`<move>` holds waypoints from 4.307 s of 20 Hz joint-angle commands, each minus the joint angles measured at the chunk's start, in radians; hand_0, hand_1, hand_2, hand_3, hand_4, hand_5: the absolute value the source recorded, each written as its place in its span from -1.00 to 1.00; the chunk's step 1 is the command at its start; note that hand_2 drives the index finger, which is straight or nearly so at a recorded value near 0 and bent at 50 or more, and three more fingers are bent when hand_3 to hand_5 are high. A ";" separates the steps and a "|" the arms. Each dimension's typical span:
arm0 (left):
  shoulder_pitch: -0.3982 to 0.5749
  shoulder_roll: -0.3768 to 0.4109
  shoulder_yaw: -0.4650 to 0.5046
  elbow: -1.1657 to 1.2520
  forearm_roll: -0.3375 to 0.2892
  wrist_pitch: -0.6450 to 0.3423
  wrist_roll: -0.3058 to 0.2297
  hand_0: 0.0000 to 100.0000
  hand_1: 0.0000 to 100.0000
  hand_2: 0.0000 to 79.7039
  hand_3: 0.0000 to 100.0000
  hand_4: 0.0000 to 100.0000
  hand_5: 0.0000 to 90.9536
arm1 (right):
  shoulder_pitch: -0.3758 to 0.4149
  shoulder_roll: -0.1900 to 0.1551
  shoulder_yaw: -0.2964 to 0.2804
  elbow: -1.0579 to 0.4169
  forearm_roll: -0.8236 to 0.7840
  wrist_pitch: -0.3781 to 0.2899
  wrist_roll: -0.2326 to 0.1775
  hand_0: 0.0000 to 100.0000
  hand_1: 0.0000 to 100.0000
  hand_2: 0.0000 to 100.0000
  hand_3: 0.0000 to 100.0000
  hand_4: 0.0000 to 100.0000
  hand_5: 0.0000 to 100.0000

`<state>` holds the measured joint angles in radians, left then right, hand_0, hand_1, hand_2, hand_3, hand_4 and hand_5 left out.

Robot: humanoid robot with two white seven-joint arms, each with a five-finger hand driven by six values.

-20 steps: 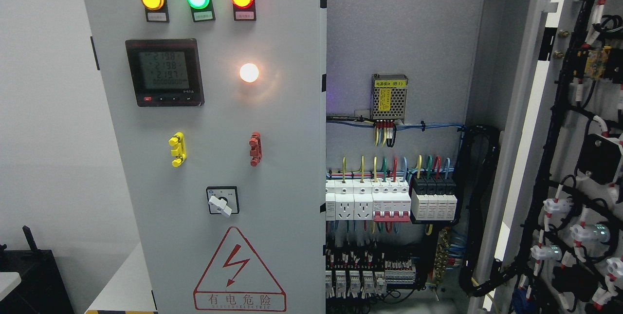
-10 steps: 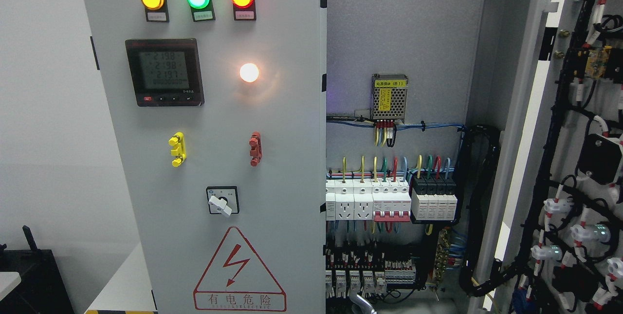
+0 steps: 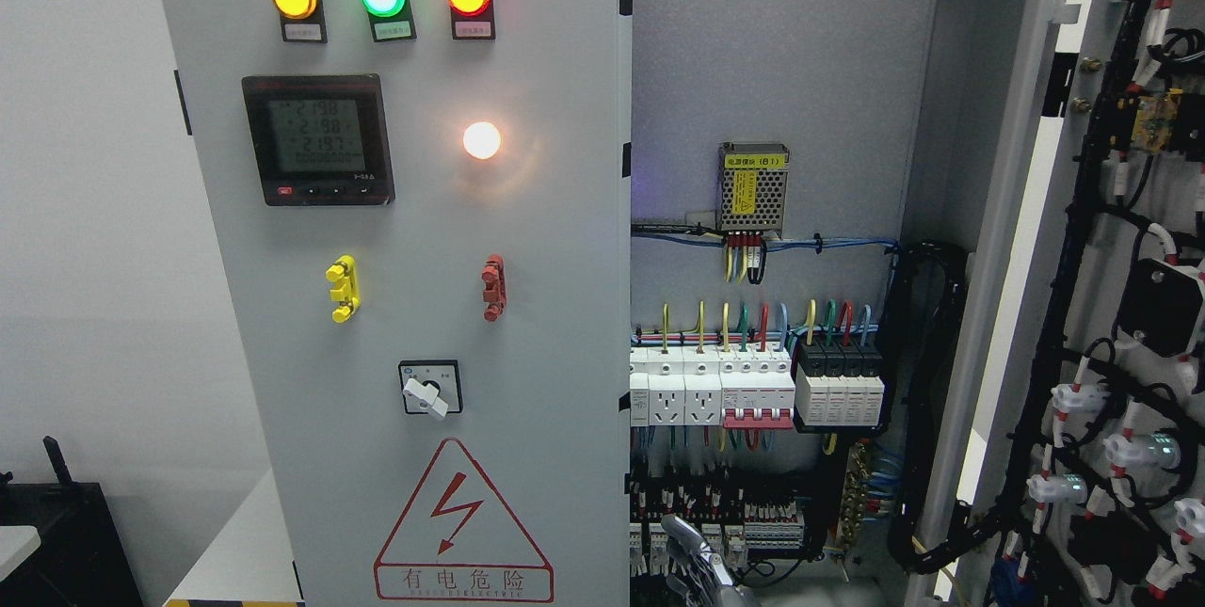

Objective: Open door with both hands

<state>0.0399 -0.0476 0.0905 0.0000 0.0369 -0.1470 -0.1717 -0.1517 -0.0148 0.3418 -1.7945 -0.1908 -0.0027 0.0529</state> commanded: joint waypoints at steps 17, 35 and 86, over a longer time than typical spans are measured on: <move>0.000 0.000 0.000 -0.005 0.000 0.000 0.001 -1.00 -1.00 -1.00 -1.00 -0.94 -1.00 | -0.186 -0.045 -0.014 0.267 -0.078 0.018 0.004 -1.00 -1.00 -1.00 -1.00 -1.00 -1.00; 0.000 0.000 0.000 -0.005 0.000 0.000 0.001 -1.00 -1.00 -1.00 -1.00 -0.94 -1.00 | -0.250 -0.065 0.002 0.265 -0.137 0.086 0.010 -1.00 -1.00 -1.00 -1.00 -1.00 -1.00; 0.000 0.000 0.000 -0.005 0.000 0.000 0.000 -1.00 -1.00 -1.00 -1.00 -0.93 -1.00 | -0.359 -0.123 0.082 0.268 -0.308 0.202 0.070 -1.00 -1.00 -1.00 -1.00 -1.00 -1.00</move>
<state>0.0399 -0.0476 0.0905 0.0000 0.0365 -0.1470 -0.1697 -0.4982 -0.1189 0.4178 -1.5310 -0.4901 0.1973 0.0972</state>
